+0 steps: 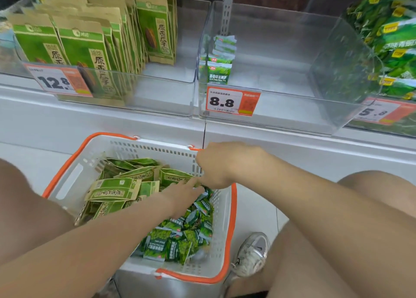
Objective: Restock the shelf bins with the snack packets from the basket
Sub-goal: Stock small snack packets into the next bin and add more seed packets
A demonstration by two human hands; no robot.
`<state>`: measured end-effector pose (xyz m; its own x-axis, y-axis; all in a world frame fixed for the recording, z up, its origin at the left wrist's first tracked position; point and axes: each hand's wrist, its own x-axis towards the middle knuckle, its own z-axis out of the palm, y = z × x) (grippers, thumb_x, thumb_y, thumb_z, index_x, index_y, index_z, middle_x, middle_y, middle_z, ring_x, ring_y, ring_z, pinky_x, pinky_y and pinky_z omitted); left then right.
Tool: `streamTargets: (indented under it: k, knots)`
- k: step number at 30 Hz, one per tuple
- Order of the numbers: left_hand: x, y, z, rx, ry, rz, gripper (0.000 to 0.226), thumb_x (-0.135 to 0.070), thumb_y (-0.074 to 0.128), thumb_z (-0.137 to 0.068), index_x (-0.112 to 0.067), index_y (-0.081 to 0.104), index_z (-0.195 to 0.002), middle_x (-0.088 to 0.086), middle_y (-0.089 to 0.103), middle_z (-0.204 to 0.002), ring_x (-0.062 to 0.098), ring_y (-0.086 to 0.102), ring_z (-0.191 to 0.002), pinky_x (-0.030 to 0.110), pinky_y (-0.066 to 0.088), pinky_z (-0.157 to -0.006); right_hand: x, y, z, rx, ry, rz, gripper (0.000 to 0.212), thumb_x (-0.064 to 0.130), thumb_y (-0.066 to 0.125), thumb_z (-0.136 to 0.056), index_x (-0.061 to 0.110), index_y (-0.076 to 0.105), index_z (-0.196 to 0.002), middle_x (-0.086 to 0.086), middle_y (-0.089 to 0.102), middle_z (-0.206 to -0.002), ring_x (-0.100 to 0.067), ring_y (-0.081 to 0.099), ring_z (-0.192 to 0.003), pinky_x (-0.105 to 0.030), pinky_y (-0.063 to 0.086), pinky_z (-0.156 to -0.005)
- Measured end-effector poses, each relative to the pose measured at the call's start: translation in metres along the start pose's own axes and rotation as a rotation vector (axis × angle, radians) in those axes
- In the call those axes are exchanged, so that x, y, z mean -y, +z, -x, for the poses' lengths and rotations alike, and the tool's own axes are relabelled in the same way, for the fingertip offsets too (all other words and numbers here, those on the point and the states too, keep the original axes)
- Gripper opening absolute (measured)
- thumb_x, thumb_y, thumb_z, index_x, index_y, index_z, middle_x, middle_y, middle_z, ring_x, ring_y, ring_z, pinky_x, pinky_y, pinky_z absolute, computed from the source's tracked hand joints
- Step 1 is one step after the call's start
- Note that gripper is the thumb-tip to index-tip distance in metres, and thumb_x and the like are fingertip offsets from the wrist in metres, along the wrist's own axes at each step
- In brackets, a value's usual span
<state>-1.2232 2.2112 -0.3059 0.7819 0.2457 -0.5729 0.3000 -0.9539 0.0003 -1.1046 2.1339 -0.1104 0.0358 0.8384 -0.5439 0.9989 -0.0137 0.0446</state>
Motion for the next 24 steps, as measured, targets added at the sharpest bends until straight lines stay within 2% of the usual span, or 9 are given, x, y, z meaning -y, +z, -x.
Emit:
streamTargets:
  k: [2, 6, 9, 11, 16, 18, 20, 22, 24]
  knots:
    - [-0.002, -0.003, -0.005, -0.016, 0.053, -0.049, 0.086, 0.008, 0.068, -0.088, -0.019, 0.029, -0.16, 0.012, 0.019, -0.168, 0.038, 0.04, -0.145, 0.053, 0.043, -0.113, -0.003, -0.002, -0.004, -0.021, -0.01, -0.015, 0.018, 0.03, 0.058, -0.1, 0.013, 0.063, -0.103, -0.002, 0.055, -0.088, -0.017, 0.054, -0.071, -0.03, 0.038, -0.052]
    - [-0.002, -0.005, -0.014, 0.026, 0.08, -0.074, 0.058, 0.008, 0.064, -0.092, -0.01, 0.046, -0.144, 0.014, 0.039, -0.154, 0.032, 0.056, -0.127, 0.044, 0.052, -0.1, -0.009, -0.003, -0.011, -0.004, -0.008, -0.031, 0.015, 0.028, 0.058, -0.098, 0.014, 0.062, -0.104, -0.003, 0.054, -0.088, -0.02, 0.059, -0.075, -0.032, 0.044, -0.058]
    - [-0.009, -0.01, -0.016, 0.047, 0.092, -0.131, 0.046, 0.008, 0.059, -0.097, -0.006, 0.048, -0.14, 0.01, 0.047, -0.147, 0.025, 0.051, -0.134, 0.035, 0.05, -0.101, -0.01, -0.001, -0.015, 0.003, -0.01, -0.029, 0.013, 0.026, 0.057, -0.099, 0.015, 0.06, -0.105, -0.003, 0.055, -0.089, -0.019, 0.059, -0.074, -0.033, 0.047, -0.06]
    - [-0.01, -0.01, -0.019, 0.036, 0.08, -0.137, 0.04, 0.009, 0.058, -0.097, -0.005, 0.053, -0.134, 0.01, 0.052, -0.14, 0.022, 0.052, -0.131, 0.034, 0.049, -0.098, -0.011, 0.001, -0.019, 0.015, -0.006, -0.029, 0.017, 0.026, 0.056, -0.1, 0.016, 0.062, -0.112, -0.004, 0.055, -0.093, -0.019, 0.059, -0.077, -0.032, 0.046, -0.059]
    - [-0.005, -0.004, -0.026, 0.036, -0.033, 0.086, 0.041, 0.015, 0.057, -0.092, -0.006, 0.066, -0.126, 0.01, 0.065, -0.127, 0.03, 0.065, -0.116, 0.037, 0.055, -0.096, -0.009, 0.002, -0.024, 0.049, -0.032, -0.029, 0.027, 0.028, 0.054, -0.102, 0.016, 0.062, -0.125, -0.007, 0.058, -0.107, -0.024, 0.064, -0.092, -0.032, 0.046, -0.061]
    - [-0.002, -0.006, -0.025, -0.005, -0.097, 0.232, 0.04, 0.013, 0.056, -0.092, -0.011, 0.071, -0.12, 0.008, 0.068, -0.124, 0.029, 0.066, -0.114, 0.038, 0.056, -0.096, -0.008, 0.0, -0.023, 0.053, -0.044, -0.029, 0.021, 0.024, 0.052, -0.103, 0.014, 0.062, -0.119, -0.005, 0.055, -0.098, -0.021, 0.061, -0.082, -0.031, 0.043, -0.058]
    - [0.003, -0.011, -0.025, -0.086, -0.142, 0.404, 0.035, 0.008, 0.057, -0.091, -0.017, 0.077, -0.104, 0.003, 0.072, -0.116, 0.024, 0.068, -0.108, 0.038, 0.058, -0.095, -0.009, -0.003, -0.022, 0.056, -0.033, -0.014, 0.009, 0.018, 0.051, -0.103, 0.013, 0.059, -0.103, -0.005, 0.05, -0.089, -0.019, 0.056, -0.073, -0.031, 0.039, -0.055]
    - [0.009, -0.023, -0.022, -0.145, -0.171, 0.549, 0.034, 0.003, 0.058, -0.089, -0.024, 0.079, -0.09, -0.004, 0.075, -0.104, 0.015, 0.07, -0.098, 0.036, 0.06, -0.092, -0.012, -0.008, -0.019, 0.062, -0.023, 0.015, 0.017, 0.008, 0.052, -0.1, 0.011, 0.051, -0.083, -0.005, 0.046, -0.082, -0.018, 0.049, -0.066, -0.03, 0.037, -0.052]
    - [0.011, -0.042, -0.015, -0.196, -0.202, 0.72, 0.033, -0.002, 0.063, -0.088, -0.03, 0.076, -0.078, -0.006, 0.075, -0.093, 0.011, 0.072, -0.085, 0.033, 0.063, -0.084, -0.016, -0.014, -0.014, 0.065, -0.024, 0.032, 0.027, 0.001, 0.052, -0.098, 0.012, 0.044, -0.074, -0.004, 0.045, -0.077, -0.018, 0.043, -0.062, -0.028, 0.034, -0.051]
